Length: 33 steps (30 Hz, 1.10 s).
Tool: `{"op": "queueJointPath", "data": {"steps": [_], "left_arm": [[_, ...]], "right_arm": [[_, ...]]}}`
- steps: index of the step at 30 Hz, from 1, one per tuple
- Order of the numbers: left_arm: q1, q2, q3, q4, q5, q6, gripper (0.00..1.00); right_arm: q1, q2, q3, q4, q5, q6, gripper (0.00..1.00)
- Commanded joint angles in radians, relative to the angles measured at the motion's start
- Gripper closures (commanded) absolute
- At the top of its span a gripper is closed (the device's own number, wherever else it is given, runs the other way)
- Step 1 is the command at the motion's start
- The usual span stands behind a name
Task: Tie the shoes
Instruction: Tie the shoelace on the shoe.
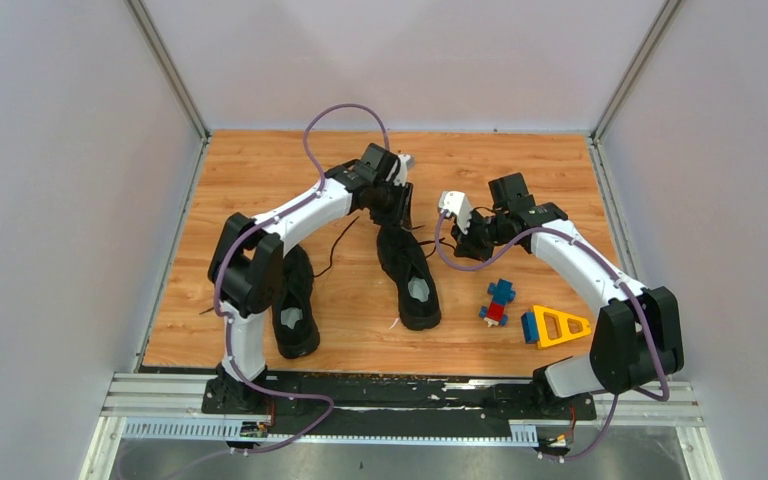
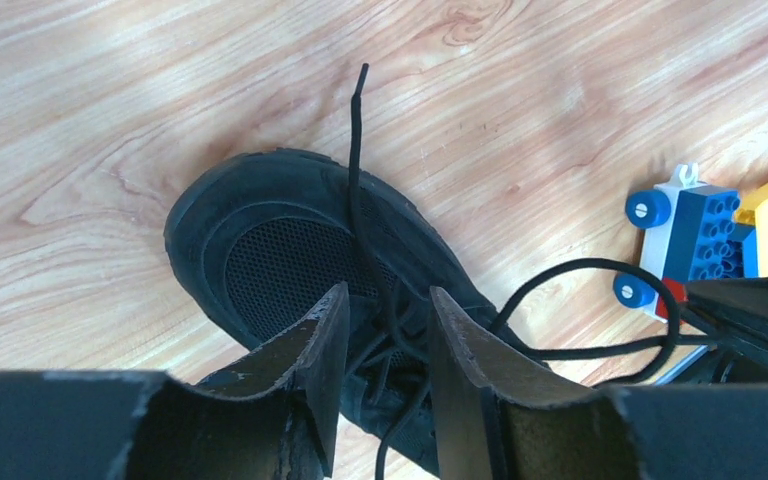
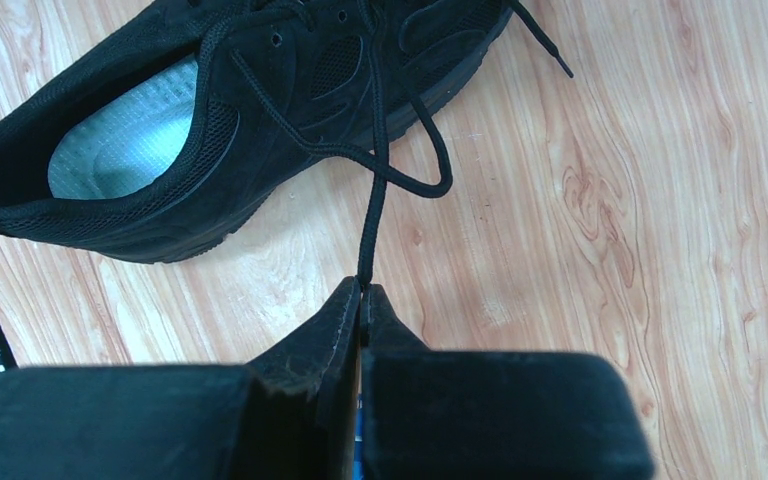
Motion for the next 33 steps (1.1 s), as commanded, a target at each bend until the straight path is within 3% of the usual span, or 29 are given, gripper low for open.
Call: {"op": "queueJointPath", "data": {"steps": [1,7,14,21,26,33], "left_arm": [[-0.01,0.031,0.037,0.016,0.022,0.014,0.58],[-0.029,0.039,0.032,-0.005,0.01,0.045,0.64],[-0.024,-0.008,0.072,-0.044,-0.034,0.125,1.0],[0.108,-0.202,0.012,-0.124,-0.095,0.207,1.0],[0.189,-0.324,-0.169,-0.181,-0.092,0.252,1.0],[0.235,-0.443,-0.398,-0.25,-0.085,0.266,1.0]], "right_arm": [[0.005,-0.027,0.002,0.026,-0.004,0.014,1.0],[0.005,-0.026,0.004,0.027,-0.006,0.014,1.0],[0.003,-0.022,-0.008,0.035,0.028,0.016,1.0],[-0.073,0.015,0.0,0.063,0.026,0.054,1.0],[-0.176,0.048,0.024,0.071,0.021,0.114,1.0],[-0.266,0.038,-0.008,0.071,0.129,0.165,1.0]]}}
